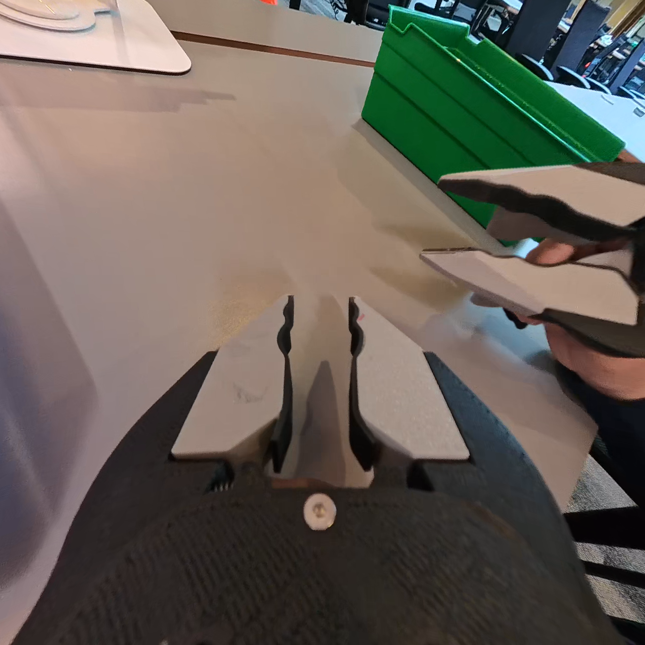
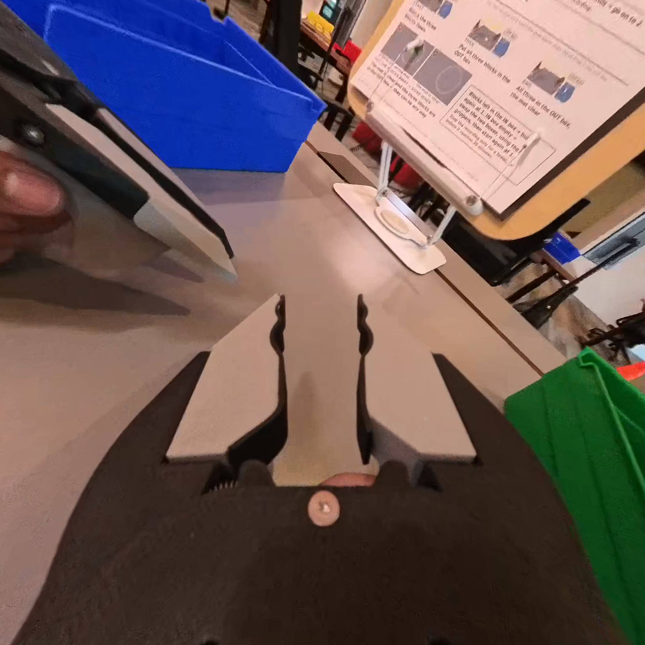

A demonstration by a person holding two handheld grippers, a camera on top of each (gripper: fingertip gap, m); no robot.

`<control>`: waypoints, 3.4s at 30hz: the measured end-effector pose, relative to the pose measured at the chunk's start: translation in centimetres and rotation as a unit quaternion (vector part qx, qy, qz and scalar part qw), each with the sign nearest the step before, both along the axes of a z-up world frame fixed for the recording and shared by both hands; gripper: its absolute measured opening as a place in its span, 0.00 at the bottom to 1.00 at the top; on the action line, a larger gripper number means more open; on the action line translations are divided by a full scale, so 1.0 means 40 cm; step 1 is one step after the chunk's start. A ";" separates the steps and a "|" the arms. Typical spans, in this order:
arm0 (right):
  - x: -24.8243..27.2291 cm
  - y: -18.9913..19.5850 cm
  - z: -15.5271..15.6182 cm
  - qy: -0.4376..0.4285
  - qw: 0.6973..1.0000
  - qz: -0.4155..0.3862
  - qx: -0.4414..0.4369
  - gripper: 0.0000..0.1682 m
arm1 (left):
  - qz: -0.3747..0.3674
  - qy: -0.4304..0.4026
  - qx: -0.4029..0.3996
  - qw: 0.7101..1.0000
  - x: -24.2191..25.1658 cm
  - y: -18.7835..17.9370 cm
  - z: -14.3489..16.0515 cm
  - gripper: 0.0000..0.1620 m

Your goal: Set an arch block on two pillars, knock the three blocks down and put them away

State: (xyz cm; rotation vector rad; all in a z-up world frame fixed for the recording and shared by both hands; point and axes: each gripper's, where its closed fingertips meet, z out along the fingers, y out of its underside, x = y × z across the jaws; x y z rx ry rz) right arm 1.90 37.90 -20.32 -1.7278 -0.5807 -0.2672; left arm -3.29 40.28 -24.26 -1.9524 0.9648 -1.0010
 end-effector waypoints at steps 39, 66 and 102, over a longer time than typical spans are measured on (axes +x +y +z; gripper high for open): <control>0.035 0.216 0.024 0.210 0.977 0.049 -0.003 0.31 | 0.109 0.035 0.120 0.986 -0.348 0.162 0.199 0.39; 0.026 0.276 0.014 0.243 0.966 0.077 -0.031 0.29 | 0.086 0.456 -0.104 0.880 -0.482 0.708 -0.097 0.19; -0.092 0.137 0.135 0.323 0.914 0.233 -0.083 0.18 | -0.003 -0.032 0.358 0.933 0.104 0.069 0.220 0.18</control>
